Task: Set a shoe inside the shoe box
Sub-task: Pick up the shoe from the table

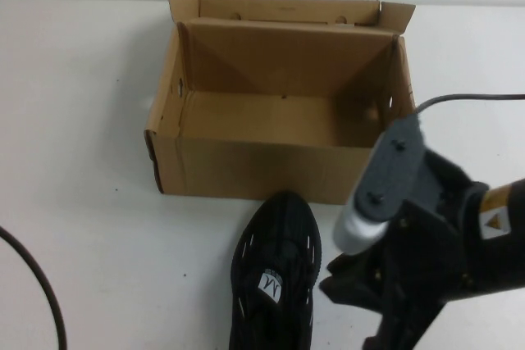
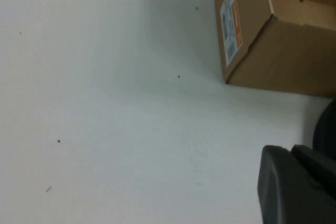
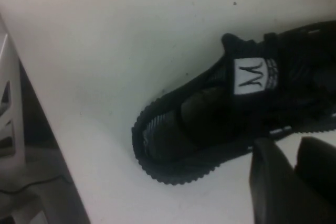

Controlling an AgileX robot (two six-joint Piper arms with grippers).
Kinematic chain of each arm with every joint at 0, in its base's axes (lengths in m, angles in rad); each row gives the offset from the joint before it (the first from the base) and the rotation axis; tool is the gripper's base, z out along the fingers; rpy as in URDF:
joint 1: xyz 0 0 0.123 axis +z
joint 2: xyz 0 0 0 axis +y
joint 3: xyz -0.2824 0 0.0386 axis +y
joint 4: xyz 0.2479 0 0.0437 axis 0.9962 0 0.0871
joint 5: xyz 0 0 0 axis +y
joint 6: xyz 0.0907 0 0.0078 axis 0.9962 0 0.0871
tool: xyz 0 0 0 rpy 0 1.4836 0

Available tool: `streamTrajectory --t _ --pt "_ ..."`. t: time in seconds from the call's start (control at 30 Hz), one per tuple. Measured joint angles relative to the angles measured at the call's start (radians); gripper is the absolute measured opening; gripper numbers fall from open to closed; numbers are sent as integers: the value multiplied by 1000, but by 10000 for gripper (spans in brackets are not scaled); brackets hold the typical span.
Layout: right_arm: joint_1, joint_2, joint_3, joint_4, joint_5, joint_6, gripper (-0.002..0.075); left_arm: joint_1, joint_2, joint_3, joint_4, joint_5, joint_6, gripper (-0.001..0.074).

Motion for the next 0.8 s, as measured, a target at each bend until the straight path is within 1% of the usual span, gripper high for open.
streamTrajectory --t 0.07,0.13,0.3,0.4,0.5,0.63,0.8 --pt "48 45 -9 -33 -35 2 116 0 0 0 -1 22 2 -3" --pt "87 84 -23 -51 -75 2 162 0 0 0 -4 37 2 -3" --pt "118 193 -66 -59 -124 2 375 0 0 0 -4 50 2 -3" --pt "121 261 -86 -62 -133 2 447 0 0 0 -4 51 2 -3" --pt "121 314 -92 -62 -148 2 469 0 0 0 -4 52 2 -3" --pt "123 372 -92 -70 -183 2 476 0 0 0 -5 52 2 -3" --pt "123 430 -93 -161 -245 10 477 0 0 0 -6 54 7 -3"
